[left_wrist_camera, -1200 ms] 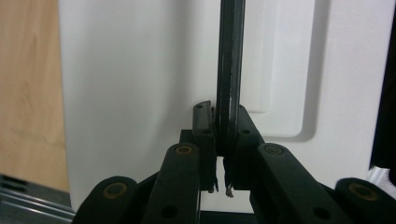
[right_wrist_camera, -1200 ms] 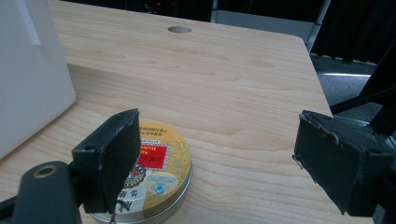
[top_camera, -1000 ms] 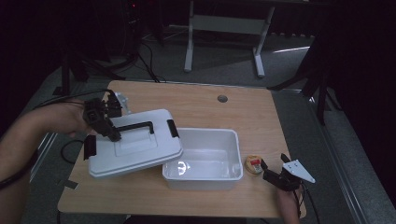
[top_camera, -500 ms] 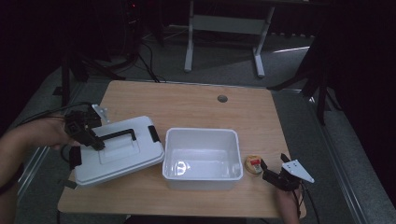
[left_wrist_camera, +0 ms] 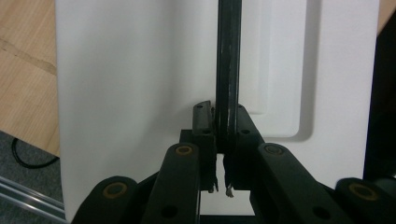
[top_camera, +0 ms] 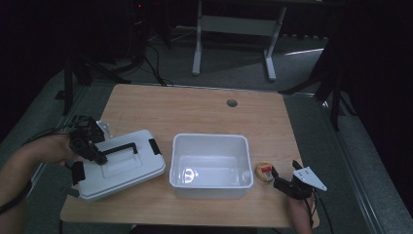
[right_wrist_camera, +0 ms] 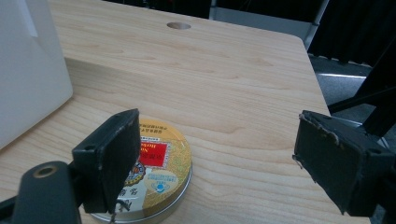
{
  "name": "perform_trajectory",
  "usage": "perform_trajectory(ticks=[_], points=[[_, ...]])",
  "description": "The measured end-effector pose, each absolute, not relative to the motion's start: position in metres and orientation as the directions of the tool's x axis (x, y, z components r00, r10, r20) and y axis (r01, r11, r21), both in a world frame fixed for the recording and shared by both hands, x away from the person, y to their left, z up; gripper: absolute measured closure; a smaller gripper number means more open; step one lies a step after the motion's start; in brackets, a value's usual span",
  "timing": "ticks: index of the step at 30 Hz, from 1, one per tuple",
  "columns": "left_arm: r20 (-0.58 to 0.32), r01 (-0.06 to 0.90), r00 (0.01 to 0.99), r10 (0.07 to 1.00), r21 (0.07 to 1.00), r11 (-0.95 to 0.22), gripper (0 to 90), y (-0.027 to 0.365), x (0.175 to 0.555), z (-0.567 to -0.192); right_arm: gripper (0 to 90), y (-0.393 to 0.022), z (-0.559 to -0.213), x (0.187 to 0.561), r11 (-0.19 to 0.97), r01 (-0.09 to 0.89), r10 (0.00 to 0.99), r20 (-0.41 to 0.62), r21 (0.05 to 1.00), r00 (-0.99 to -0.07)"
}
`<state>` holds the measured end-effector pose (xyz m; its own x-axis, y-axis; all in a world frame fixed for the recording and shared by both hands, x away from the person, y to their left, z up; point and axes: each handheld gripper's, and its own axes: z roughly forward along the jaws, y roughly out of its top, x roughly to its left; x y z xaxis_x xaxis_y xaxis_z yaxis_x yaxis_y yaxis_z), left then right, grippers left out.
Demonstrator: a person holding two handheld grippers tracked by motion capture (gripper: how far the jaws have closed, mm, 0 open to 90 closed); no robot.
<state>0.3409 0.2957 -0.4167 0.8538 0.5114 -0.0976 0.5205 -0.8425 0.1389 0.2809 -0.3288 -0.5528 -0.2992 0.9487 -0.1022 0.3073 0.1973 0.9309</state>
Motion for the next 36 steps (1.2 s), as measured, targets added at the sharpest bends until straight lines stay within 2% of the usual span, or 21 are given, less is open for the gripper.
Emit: perform_trajectory(ticks=[5,22,32,35,36], points=[[-0.105,0.523,0.852,0.513,0.147,-0.839,83.3,0.293,0.347,-0.434,14.2,-0.329,-0.553,0.281,0.199,0.307,0.948,-0.104,0.931,-0.299],[-0.120,0.498,0.864,0.489,0.067,-0.865,83.1,0.282,0.351,-0.484,14.2,-0.329,-0.553,0.281,0.200,0.307,0.947,-0.104,0.930,-0.304],[-0.159,0.521,0.849,0.503,0.096,-0.848,82.5,0.291,0.354,-0.492,14.0,-0.330,-0.552,0.284,0.205,0.328,0.937,-0.087,0.922,-0.339],[-0.141,0.551,0.833,0.535,0.139,-0.823,70.8,0.294,0.356,-0.489,14.1,-0.332,-0.552,0.286,0.251,0.360,0.903,-0.083,0.899,-0.422],[-0.126,0.563,0.826,0.549,0.155,-0.812,63.5,0.295,0.357,-0.488,14.1,-0.333,-0.553,0.287,0.265,0.361,0.895,-0.089,0.894,-0.437]])
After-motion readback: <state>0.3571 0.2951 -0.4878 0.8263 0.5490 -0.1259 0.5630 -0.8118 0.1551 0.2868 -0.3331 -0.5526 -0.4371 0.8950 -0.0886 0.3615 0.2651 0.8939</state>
